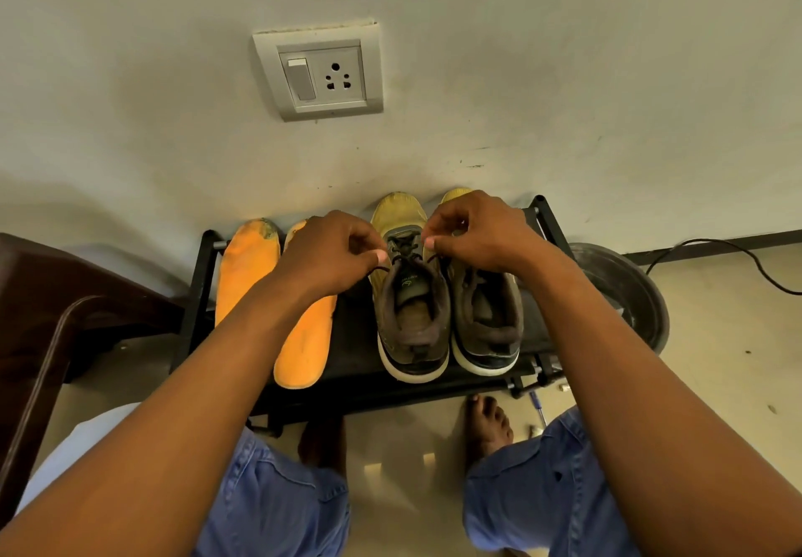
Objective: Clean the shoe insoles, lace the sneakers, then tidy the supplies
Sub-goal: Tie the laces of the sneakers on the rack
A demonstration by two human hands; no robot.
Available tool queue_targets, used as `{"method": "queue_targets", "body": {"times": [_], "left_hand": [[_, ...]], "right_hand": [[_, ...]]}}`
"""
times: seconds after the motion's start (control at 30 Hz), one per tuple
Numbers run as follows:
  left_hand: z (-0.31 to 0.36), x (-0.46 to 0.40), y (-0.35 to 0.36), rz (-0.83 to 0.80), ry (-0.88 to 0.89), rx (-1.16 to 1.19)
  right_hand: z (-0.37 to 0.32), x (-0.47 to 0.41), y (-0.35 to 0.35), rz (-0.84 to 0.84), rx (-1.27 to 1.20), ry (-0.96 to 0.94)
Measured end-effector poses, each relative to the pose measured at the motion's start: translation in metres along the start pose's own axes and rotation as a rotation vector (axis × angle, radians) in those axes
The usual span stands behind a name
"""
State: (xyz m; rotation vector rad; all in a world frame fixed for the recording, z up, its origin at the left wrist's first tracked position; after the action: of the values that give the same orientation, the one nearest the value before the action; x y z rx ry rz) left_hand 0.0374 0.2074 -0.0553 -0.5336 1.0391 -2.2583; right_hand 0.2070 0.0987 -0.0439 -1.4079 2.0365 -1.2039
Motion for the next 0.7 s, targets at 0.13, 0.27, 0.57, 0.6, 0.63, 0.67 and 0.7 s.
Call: {"method": "queue_targets", "body": {"times": [0.13, 0.27, 0.57, 0.6, 0.63, 0.67, 0.7], "left_hand": [[0.007, -0.004, 0.014, -0.023, 0.029, -0.001], [0.003, -0.005, 0.015, 0.005, 0.027, 0.065], [0.002, -0.007, 0.021, 0.001, 0.059, 0.052], [0.003, -0.006, 0.021, -0.001, 0.068, 0.036], [0.003, -0.006, 0.022, 0.000, 0.077, 0.022], [0.004, -0.005, 0.022, 0.005, 0.086, 0.008], [0.005, -0.004, 0.021, 0.010, 0.096, -0.006]], "right_hand": [[0.000, -0.004, 0.016, -0.051, 0.059, 0.012], [0.001, -0.006, 0.018, -0.067, 0.007, 0.005], [-0.005, -0.006, 0.020, -0.117, -0.065, -0.073], [-0.004, -0.007, 0.020, -0.126, -0.061, -0.078], [-0.005, -0.006, 0.021, -0.127, -0.059, -0.085], [-0.005, -0.006, 0.021, -0.119, -0.055, -0.093], [-0.006, -0.006, 0.022, -0.108, -0.050, -0.100]]}}
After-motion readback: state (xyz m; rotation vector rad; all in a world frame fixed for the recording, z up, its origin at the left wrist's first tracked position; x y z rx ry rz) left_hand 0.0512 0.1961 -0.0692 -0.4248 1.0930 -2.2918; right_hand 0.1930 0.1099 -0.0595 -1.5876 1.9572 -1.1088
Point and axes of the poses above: each hand's wrist, its own x-axis away from the middle knuckle, its own y-axis out of the palm, z = x × y, the point moved 6 cm from there along -x, towards the middle knuckle, and after that the axes turned 1 degree about z, right-handed, at the moved point
